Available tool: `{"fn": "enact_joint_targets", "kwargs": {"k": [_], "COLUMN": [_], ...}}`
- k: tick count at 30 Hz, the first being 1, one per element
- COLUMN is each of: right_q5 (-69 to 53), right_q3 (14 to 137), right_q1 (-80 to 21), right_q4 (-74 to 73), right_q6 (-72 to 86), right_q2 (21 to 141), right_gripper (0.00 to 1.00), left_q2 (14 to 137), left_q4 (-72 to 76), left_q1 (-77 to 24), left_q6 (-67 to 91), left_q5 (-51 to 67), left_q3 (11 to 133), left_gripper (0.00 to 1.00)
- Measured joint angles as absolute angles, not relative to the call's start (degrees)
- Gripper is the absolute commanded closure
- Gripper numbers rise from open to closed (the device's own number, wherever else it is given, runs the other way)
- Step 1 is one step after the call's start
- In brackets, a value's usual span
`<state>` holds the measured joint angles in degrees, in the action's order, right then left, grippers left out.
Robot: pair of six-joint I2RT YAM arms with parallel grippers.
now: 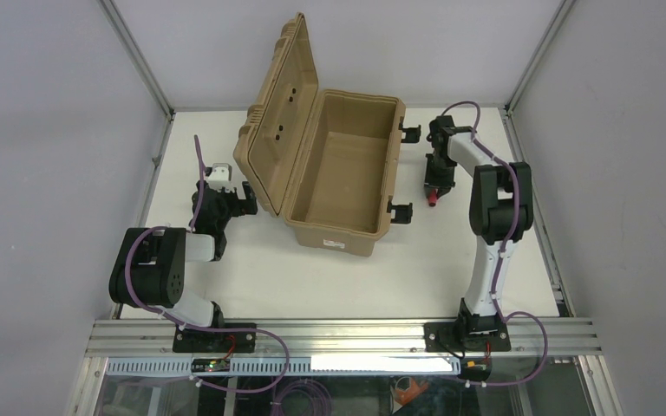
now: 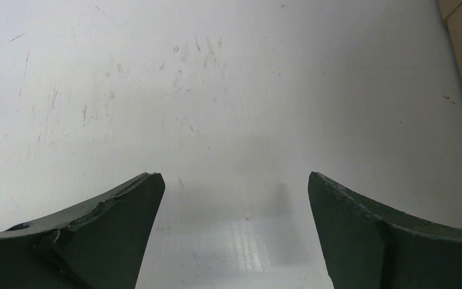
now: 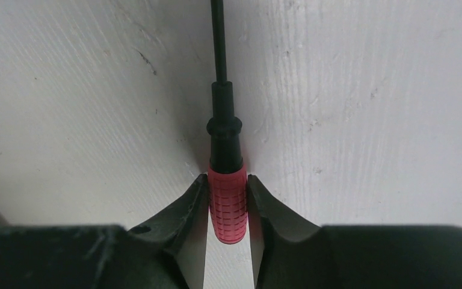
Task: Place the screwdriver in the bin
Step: Pick up the screwdriver from the center of the board.
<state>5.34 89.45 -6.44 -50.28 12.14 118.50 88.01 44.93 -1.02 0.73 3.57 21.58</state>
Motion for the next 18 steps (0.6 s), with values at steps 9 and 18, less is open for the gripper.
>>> {"fn": "enact_joint_targets", "kwargs": {"k": [9, 18], "right_q5": [7.3, 8.4], "right_q3": [91.2, 94.5], "right_q1": [-6.1, -6.1], "right_q4": [-53.1, -55.8], "right_q6": [12.3, 13.5], "right_q2": [113.7, 108.3], "right_gripper": [0.93, 1.00], "left_q2": [88.0, 88.0], "left_q4": [44.9, 44.9], "left_q1": [-1.0, -1.0], "left_q6": [0.7, 0.7], "left_q5": [3.6, 3.6], "left_q3": [21.6, 21.6], "left_gripper": [0.01, 0.01]}}
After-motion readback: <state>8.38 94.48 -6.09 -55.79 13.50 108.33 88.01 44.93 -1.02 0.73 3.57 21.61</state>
